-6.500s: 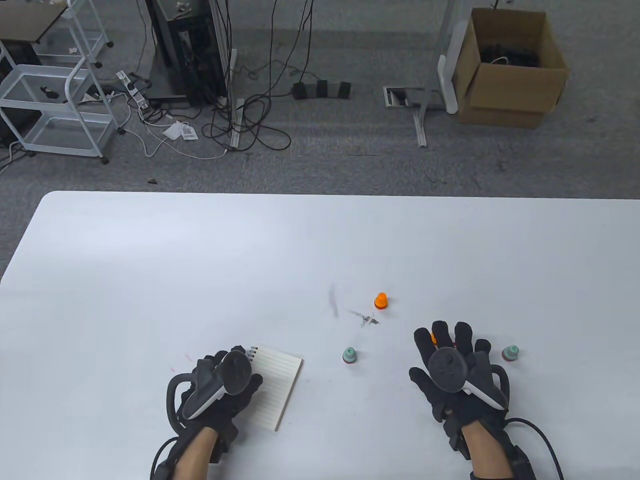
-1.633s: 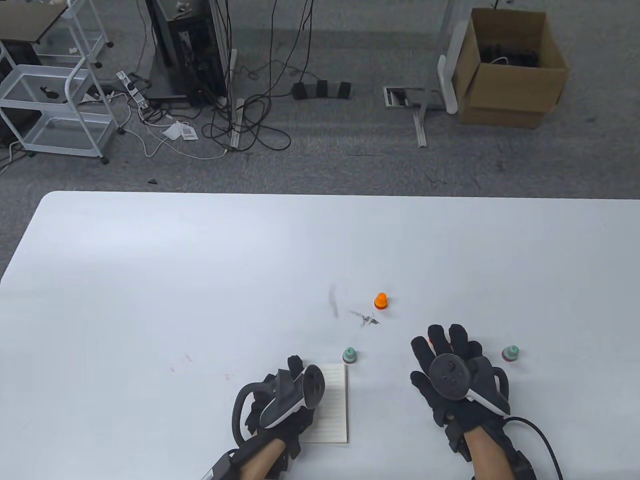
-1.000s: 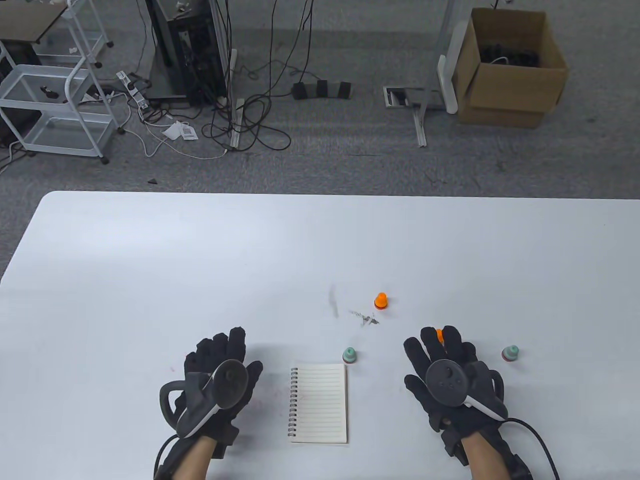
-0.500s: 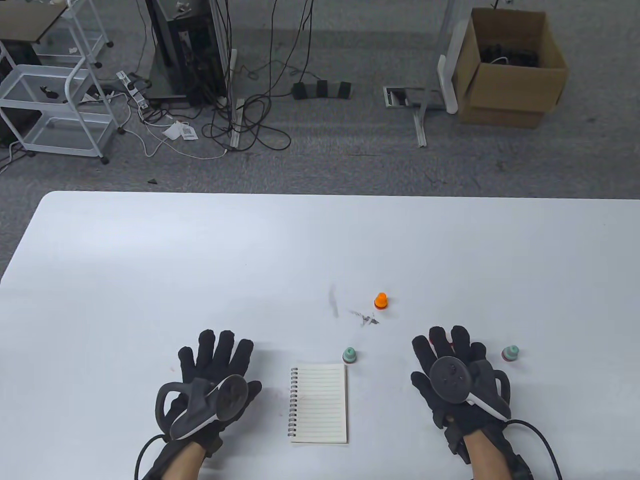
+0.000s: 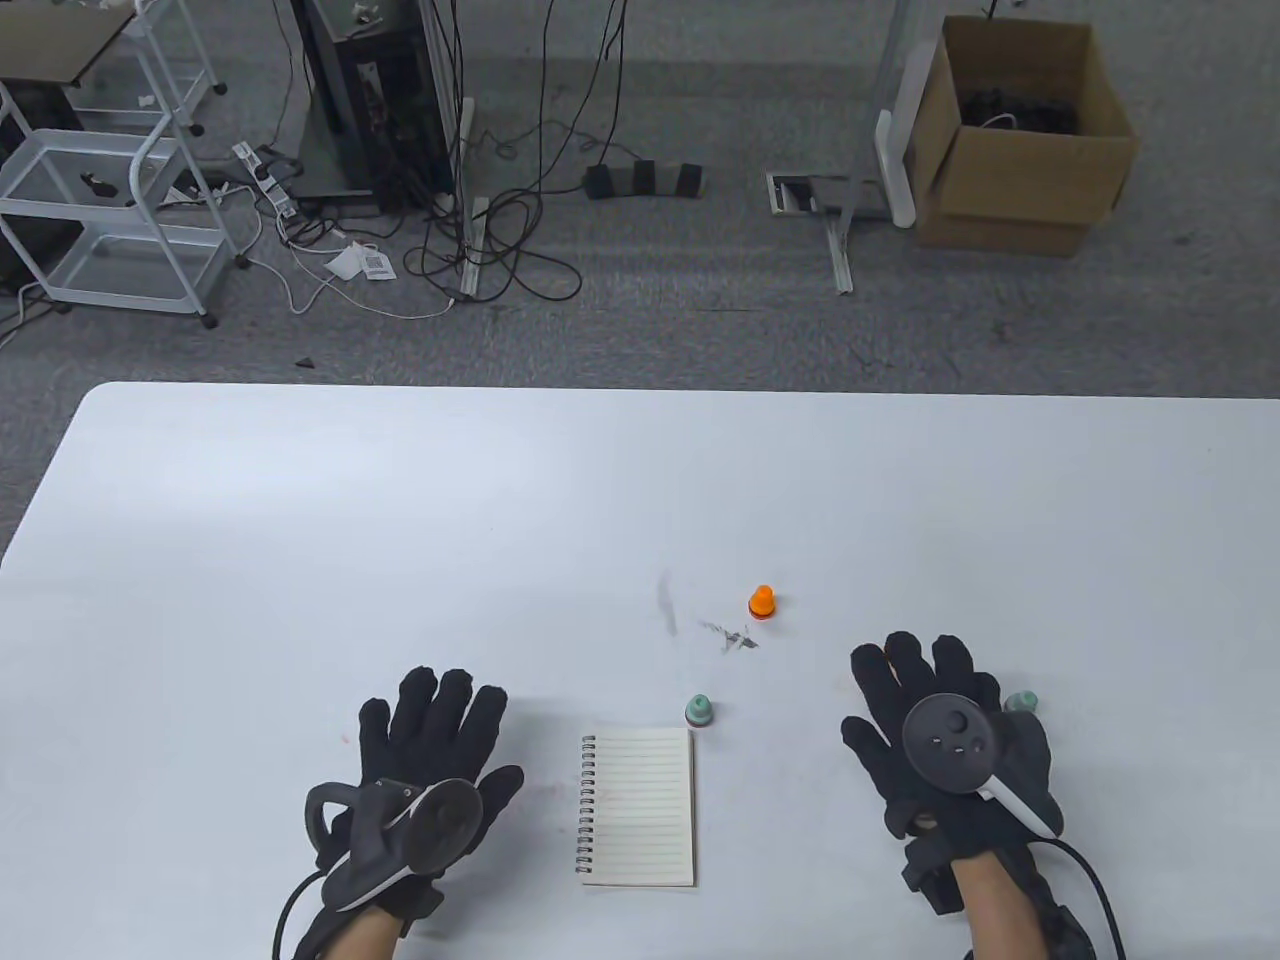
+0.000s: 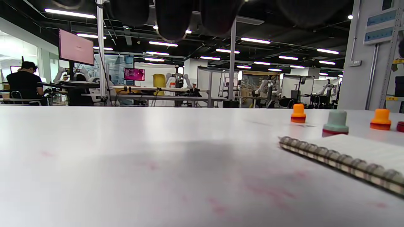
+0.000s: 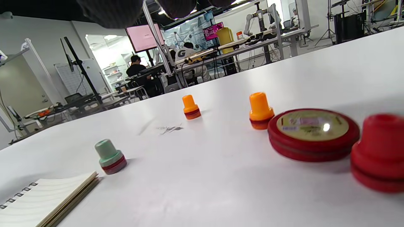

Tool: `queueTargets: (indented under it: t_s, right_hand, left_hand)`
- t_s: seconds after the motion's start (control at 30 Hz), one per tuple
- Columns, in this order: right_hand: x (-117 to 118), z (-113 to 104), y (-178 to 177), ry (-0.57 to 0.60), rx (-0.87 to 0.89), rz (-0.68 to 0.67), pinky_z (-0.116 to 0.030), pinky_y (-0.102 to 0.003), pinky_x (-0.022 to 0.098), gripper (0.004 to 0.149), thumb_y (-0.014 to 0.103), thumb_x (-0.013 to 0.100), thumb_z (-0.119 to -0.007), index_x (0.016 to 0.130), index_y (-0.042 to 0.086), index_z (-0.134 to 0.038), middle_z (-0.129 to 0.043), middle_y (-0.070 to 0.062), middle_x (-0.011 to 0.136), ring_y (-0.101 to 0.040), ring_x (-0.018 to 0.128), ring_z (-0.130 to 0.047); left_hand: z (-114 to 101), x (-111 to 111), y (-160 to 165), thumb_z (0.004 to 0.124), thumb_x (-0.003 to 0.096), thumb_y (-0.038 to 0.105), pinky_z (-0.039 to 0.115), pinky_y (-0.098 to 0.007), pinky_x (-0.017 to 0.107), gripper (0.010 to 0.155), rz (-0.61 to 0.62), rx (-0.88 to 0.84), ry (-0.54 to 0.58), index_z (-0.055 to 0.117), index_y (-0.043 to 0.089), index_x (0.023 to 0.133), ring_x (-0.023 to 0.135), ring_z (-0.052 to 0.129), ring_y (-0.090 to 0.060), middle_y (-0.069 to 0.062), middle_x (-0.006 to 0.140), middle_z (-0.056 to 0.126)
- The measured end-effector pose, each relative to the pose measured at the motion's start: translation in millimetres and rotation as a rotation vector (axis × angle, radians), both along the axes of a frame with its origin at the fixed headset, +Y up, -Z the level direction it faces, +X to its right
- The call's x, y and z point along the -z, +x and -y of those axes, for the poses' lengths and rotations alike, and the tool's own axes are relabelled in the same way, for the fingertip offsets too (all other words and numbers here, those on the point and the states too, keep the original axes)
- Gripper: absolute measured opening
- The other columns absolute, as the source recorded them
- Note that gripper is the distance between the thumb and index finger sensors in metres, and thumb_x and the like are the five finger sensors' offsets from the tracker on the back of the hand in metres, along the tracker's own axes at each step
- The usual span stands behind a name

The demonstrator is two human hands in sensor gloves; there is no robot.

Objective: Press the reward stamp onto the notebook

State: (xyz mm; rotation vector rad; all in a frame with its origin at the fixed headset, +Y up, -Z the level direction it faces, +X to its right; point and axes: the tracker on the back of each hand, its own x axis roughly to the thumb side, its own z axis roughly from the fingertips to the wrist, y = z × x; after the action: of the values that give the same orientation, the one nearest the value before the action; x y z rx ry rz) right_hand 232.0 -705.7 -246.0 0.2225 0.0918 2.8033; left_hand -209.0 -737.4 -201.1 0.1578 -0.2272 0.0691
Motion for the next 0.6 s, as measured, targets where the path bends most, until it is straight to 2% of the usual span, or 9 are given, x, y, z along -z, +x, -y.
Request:
queueTargets:
  t_s: [0.13, 0.23, 0.4, 0.6]
  right_hand:
    - [10, -17, 6, -0.008, -0.117, 0.045, -0.033, -0.079, 0.069, 0.071, 0.045, 0.048, -0.073, 0.11, 0.017, -0.052, -0.045, -0.018, 0.118, -0.06, 0.103, -0.036]
    - [22, -15, 5, -0.065, -0.209, 0.08, -0.044, -0.073, 0.069, 0.072, 0.046, 0.047, -0.075, 0.109, 0.014, -0.055, -0.052, -0.021, 0.115, -0.057, 0.1, -0.052]
    - [45, 9, 0, -0.219, -0.331, 0.137, -0.054, -0.067, 0.067, 0.076, 0.047, 0.045, -0.077, 0.108, 0.011, -0.054, -0.058, -0.023, 0.111, -0.053, 0.094, -0.064]
    - [68, 41, -6, -0.371, -0.472, 0.194, -0.057, -0.065, 0.066, 0.081, 0.048, 0.043, -0.079, 0.107, 0.007, -0.052, -0.06, -0.025, 0.108, -0.051, 0.092, -0.068]
  left_hand:
    - [1, 1, -1, 0.065, 0.0473, 0.066, 0.049, -0.074, 0.079, 0.075, -0.011, 0.015, -0.003, 0.058, 0.033, 0.114, 0.115, 0.053, -0.045, -0.008, 0.123, 0.058]
    - [0, 1, 0, 0.065, 0.0474, 0.065, 0.05, -0.074, 0.079, 0.074, -0.012, 0.016, -0.003, 0.059, 0.032, 0.114, 0.115, 0.054, -0.044, -0.008, 0.123, 0.059]
    - [0, 2, -3, 0.066, 0.0476, 0.064, 0.051, -0.073, 0.078, 0.073, -0.022, 0.01, 0.0, 0.06, 0.032, 0.113, 0.114, 0.055, -0.044, -0.009, 0.122, 0.06]
    - [1, 4, -5, 0.066, 0.0479, 0.064, 0.052, -0.073, 0.078, 0.075, -0.033, 0.009, -0.019, 0.056, 0.031, 0.114, 0.114, 0.056, -0.044, -0.009, 0.122, 0.061]
